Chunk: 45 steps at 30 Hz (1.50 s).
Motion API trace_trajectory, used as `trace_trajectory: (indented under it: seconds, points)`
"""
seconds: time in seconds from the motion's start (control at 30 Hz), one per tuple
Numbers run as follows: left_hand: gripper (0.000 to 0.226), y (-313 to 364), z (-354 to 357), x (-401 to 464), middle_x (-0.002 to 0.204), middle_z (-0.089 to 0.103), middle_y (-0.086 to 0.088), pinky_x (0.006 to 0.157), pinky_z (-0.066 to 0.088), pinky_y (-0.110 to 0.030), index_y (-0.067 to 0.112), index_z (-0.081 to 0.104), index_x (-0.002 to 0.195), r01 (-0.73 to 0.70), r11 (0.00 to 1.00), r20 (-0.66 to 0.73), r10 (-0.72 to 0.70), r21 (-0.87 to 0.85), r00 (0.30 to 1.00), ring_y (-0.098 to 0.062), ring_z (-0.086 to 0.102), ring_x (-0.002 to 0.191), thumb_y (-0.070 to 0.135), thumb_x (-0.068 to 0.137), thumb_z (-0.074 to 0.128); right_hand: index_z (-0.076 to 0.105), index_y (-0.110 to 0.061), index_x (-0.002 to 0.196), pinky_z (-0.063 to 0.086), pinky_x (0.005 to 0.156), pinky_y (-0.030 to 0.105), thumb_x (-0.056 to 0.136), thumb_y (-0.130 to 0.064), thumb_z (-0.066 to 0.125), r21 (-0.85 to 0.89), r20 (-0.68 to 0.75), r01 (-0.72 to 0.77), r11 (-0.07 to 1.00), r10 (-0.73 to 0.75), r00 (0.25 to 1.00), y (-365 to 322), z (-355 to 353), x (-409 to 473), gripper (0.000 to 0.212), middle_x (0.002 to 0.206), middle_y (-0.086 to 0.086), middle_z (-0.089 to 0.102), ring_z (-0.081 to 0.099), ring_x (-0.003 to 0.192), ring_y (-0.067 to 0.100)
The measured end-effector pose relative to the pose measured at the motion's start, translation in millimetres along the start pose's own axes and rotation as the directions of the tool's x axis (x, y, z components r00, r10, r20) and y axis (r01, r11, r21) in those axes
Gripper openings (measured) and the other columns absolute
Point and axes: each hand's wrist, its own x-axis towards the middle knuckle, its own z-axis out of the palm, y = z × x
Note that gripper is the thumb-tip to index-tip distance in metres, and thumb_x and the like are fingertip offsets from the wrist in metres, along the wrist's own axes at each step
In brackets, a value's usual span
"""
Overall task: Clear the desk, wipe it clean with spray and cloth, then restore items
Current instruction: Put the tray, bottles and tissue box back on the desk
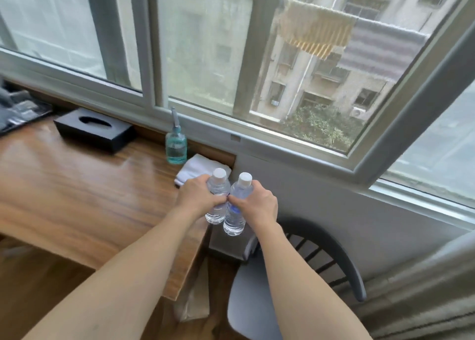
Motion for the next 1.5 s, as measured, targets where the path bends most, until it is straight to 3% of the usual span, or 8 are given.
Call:
trace_trajectory:
  seconds: [0.17, 0.47, 0.93, 1.2, 1.4, 1.5]
  points:
    - [0.045, -70, -80, 42, 0.096, 0.073, -0.001, 0.075, 0.047, -0.031, 0.025, 0.070, 0.096, 0.025, 1.000, -0.020, -0.025, 0.003, 0.999, -0.024, 0.066, 0.096, 0.050, 0.061, 0.082, 0.061, -0.023, 0.116, 0.049, 0.084, 0.035, 0.078, -0.065, 0.073, 0.016, 0.000, 0.035, 0.999, -0.035, 0.999, -103, 48, 14, 0.058, 0.109, 0.003, 0.072, 0.066, 0.104, 0.028]
    - [0.043, -180, -194, 109, 0.091, 0.070, 0.004, 0.072, 0.048, -0.030, 0.027, 0.066, 0.093, 0.103, 0.994, -0.044, -0.101, 0.030, 0.994, -0.020, 0.064, 0.090, 0.052, 0.062, 0.081, 0.055, -0.024, 0.101, 0.043, 0.072, 0.033, 0.075, -0.067, 0.073, 0.058, 0.060, 0.136, 0.989, -0.139, 0.988, -251, 125, 54, 0.053, 0.099, 0.000, 0.070, 0.064, 0.097, 0.024]
    - [0.042, -287, -287, 210, 0.089, 0.069, 0.007, 0.069, 0.044, -0.030, 0.033, 0.067, 0.094, 0.247, 0.968, -0.165, -0.237, 0.037, 0.957, -0.017, 0.063, 0.088, 0.055, 0.063, 0.081, 0.058, -0.021, 0.098, 0.055, 0.076, 0.039, 0.072, -0.071, 0.072, 0.070, 0.097, 0.348, 0.935, -0.354, 0.930, -401, 220, 147, 0.058, 0.091, 0.000, 0.072, 0.067, 0.086, 0.024]
    - [0.039, -334, -327, 242, 0.088, 0.065, 0.007, 0.070, 0.039, -0.029, 0.034, 0.065, 0.092, 0.248, 0.968, -0.120, -0.243, 0.028, 0.963, -0.017, 0.058, 0.089, 0.051, 0.062, 0.085, 0.054, -0.020, 0.097, 0.052, 0.076, 0.036, 0.073, -0.071, 0.071, 0.029, 0.136, 0.332, 0.943, -0.333, 0.933, -458, 252, 160, 0.059, 0.093, 0.000, 0.071, 0.065, 0.090, 0.024]
    - [0.039, -374, -361, 273, 0.079, 0.056, 0.021, 0.060, 0.036, -0.023, 0.035, 0.064, 0.094, 0.147, 0.989, 0.015, -0.147, 0.028, 0.989, -0.009, 0.055, 0.084, 0.053, 0.066, 0.085, 0.053, -0.024, 0.096, 0.056, 0.076, 0.039, 0.073, -0.075, 0.071, 0.011, 0.088, 0.227, 0.974, -0.227, 0.970, -500, 276, 153, 0.059, 0.092, -0.001, 0.070, 0.065, 0.088, 0.023]
    - [0.040, -399, -373, 286, 0.080, 0.062, 0.017, 0.060, 0.037, -0.024, 0.034, 0.066, 0.094, 0.091, 0.995, 0.062, -0.094, 0.041, 0.994, -0.011, 0.059, 0.084, 0.056, 0.065, 0.084, 0.055, -0.023, 0.100, 0.052, 0.077, 0.037, 0.075, -0.072, 0.071, -0.008, 0.065, 0.155, 0.988, -0.154, 0.986, -521, 286, 147, 0.057, 0.097, 0.000, 0.070, 0.064, 0.093, 0.025]
